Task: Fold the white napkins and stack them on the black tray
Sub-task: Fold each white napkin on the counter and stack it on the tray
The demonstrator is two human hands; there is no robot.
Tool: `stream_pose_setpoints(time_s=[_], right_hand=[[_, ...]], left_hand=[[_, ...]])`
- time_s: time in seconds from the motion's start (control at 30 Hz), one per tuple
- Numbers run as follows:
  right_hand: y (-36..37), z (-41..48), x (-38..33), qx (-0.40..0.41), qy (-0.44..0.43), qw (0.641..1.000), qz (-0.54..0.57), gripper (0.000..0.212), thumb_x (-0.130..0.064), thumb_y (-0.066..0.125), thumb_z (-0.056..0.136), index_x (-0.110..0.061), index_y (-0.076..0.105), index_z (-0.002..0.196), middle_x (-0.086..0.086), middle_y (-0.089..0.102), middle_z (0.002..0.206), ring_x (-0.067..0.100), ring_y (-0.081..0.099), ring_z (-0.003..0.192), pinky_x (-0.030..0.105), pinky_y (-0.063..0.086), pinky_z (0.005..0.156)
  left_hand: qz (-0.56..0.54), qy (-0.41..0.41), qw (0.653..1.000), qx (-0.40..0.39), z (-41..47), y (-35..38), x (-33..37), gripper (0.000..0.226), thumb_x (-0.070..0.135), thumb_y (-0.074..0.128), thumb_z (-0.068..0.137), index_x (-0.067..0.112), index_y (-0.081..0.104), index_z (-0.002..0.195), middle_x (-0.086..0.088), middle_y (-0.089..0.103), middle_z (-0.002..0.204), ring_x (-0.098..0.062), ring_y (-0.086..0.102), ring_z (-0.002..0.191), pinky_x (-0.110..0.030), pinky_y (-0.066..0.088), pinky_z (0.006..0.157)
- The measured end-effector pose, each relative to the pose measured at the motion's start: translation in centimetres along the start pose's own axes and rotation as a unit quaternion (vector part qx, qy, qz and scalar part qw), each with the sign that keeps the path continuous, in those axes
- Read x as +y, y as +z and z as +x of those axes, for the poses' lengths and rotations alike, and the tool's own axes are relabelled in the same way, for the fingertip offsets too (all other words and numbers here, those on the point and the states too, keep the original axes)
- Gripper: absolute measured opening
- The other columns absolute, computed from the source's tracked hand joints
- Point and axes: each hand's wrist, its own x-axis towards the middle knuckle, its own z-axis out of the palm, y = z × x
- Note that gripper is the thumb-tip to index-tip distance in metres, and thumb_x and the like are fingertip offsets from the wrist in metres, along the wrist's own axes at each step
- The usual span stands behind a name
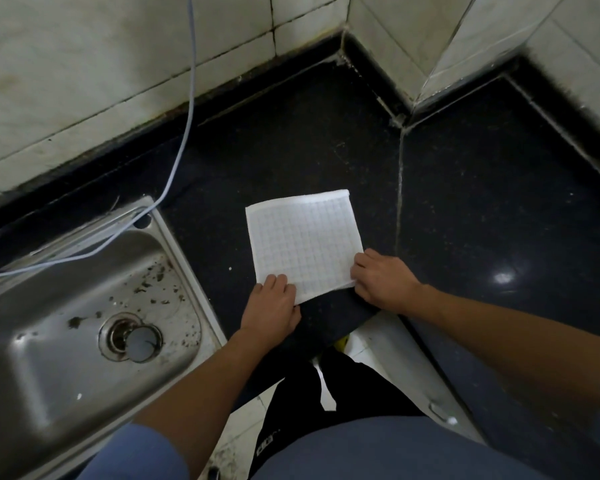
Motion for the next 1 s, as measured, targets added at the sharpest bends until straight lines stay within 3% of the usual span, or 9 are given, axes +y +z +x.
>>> stream_pose_setpoints(time_s=[0.13,0.23,0.3,0.5,0.57,0.67,0.83,0.93,1.0], right_hand=[[0.5,-1.3,-0.1,-0.012,0.022,0.998,0.064,0.027,-0.034,0.041,0.083,-0.018,0.058,0.071,-0.002,0.057,0.077,0.019,0.056,0.075,0.028,0.038,0.05],[-0.7,-1.4,0.1,-0.073,0.079,0.987,0.117,0.021,-0.032,0.047,0.09,-0.019,0.064,0.089,-0.003,0.061,0.089,0.016,0.056,0.085,0.03,0.042,0.065],[-1.6,-1.3,0.6,-0.093,0.115,0.978,0.15,0.019,-0.03,0.049,0.09,-0.021,0.065,0.094,-0.003,0.065,0.088,0.016,0.058,0.082,0.03,0.042,0.068],[-4.3,1.4,3.6,0.005,0.226,0.937,0.265,0.017,-0.023,0.059,0.088,-0.022,0.069,0.101,-0.008,0.063,0.088,0.012,0.058,0.08,0.029,0.046,0.071],[-5.0,3.5,4.8,0.037,0.264,0.918,0.292,0.015,-0.022,0.06,0.088,-0.021,0.069,0.1,-0.008,0.062,0.088,0.014,0.06,0.084,0.031,0.049,0.075],[-4.9,6.6,6.2,0.046,0.307,0.902,0.3,0.011,-0.025,0.062,0.088,-0.022,0.069,0.095,-0.005,0.064,0.088,0.016,0.061,0.085,0.032,0.051,0.076],[-3.7,9.5,7.0,0.02,0.345,0.898,0.271,0.013,-0.028,0.063,0.087,-0.021,0.069,0.096,0.002,0.069,0.093,0.021,0.063,0.089,0.032,0.051,0.076],[-2.9,10.3,7.2,0.022,0.36,0.9,0.243,0.016,-0.031,0.062,0.088,-0.021,0.068,0.099,0.003,0.069,0.097,0.022,0.063,0.091,0.032,0.049,0.074],[-2.5,10.5,7.4,0.019,0.371,0.904,0.213,0.021,-0.038,0.062,0.088,-0.022,0.065,0.101,0.003,0.069,0.097,0.024,0.063,0.091,0.033,0.049,0.074]], left_hand=[[-0.006,0.021,0.999,-0.038,0.1,-0.3,0.0,0.018,0.021,0.05,0.085,0.01,0.058,0.097,-0.007,0.052,0.107,-0.024,0.047,0.102,-0.033,0.039,0.082],[-0.068,0.036,0.996,-0.054,-0.2,-0.8,-0.5,0.01,0.018,0.054,0.079,0.013,0.054,0.088,-0.004,0.052,0.1,-0.022,0.048,0.095,-0.028,0.034,0.074],[-0.157,0.002,0.986,-0.062,-0.4,-1.6,-1.2,0.009,0.017,0.057,0.078,0.018,0.049,0.082,-0.001,0.055,0.088,-0.021,0.052,0.084,-0.028,0.035,0.066],[-0.386,-0.15,0.91,0.028,3.2,-5.6,-5.4,0.014,0.008,0.067,0.079,0.02,0.063,0.085,0.003,0.062,0.079,-0.011,0.058,0.07,-0.025,0.047,0.064],[-0.442,-0.212,0.869,0.069,5.5,-5.9,-7.3,0.012,0.007,0.068,0.082,0.018,0.067,0.085,-0.004,0.066,0.077,-0.021,0.064,0.072,-0.033,0.055,0.069],[-0.439,-0.276,0.853,0.052,8.3,-5.5,-9.0,0.007,0.009,0.068,0.084,0.015,0.069,0.082,-0.011,0.069,0.075,-0.024,0.067,0.071,-0.044,0.058,0.076],[-0.399,-0.333,0.854,-0.003,10.7,-5.1,-9.3,0.009,0.01,0.066,0.085,0.01,0.067,0.075,-0.011,0.067,0.063,-0.022,0.068,0.06,-0.039,0.06,0.071],[-0.395,-0.363,0.844,-0.019,11.6,-5.0,-9.4,0.009,0.013,0.069,0.083,0.007,0.065,0.079,-0.014,0.068,0.067,-0.021,0.067,0.056,-0.034,0.058,0.058],[-0.377,-0.37,0.848,-0.027,11.8,-5.1,-9.4,0.014,0.019,0.072,0.081,0.009,0.064,0.077,-0.012,0.068,0.07,-0.022,0.068,0.058,-0.035,0.058,0.06]])
